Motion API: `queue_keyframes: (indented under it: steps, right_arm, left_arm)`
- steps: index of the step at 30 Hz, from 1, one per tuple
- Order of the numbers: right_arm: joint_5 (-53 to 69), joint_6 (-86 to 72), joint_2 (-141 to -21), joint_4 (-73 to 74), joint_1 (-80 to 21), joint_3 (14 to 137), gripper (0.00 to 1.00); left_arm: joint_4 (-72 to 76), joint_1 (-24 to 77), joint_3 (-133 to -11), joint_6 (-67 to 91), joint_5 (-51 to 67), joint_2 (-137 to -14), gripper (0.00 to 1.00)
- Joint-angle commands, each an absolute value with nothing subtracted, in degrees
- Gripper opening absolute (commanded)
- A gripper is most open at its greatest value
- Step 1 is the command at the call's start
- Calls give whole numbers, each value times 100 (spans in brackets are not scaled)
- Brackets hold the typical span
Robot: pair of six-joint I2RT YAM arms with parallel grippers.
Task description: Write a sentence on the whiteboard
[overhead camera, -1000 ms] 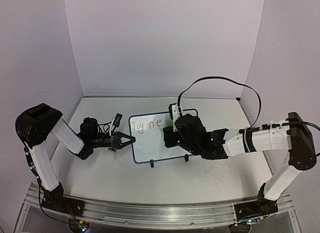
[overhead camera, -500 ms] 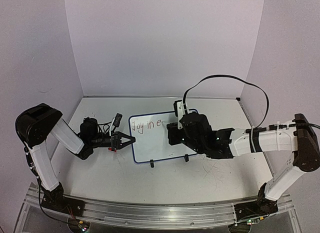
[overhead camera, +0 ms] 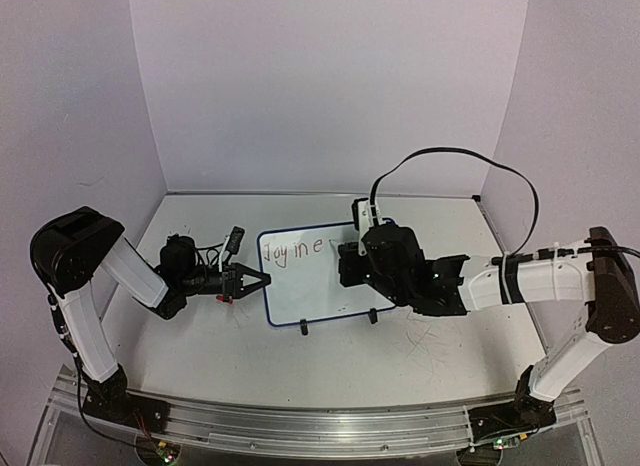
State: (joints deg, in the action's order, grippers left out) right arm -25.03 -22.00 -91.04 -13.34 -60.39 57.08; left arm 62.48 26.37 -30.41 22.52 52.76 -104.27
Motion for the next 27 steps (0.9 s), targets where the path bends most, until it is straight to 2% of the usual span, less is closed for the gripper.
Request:
queue_keyframes:
  steps: [1, 27]
  right_arm:
    - [-2678, -2233, -9242, -1459, -5997, 5873, 0]
    - [-2299, -2141, -9379, -1414, -5999, 5919, 0]
  left_arm:
    - [6079, 2584, -3051, 2251, 5153, -10301, 0]
    - [6061, 2584, -3050, 2232, 5157, -10275, 0]
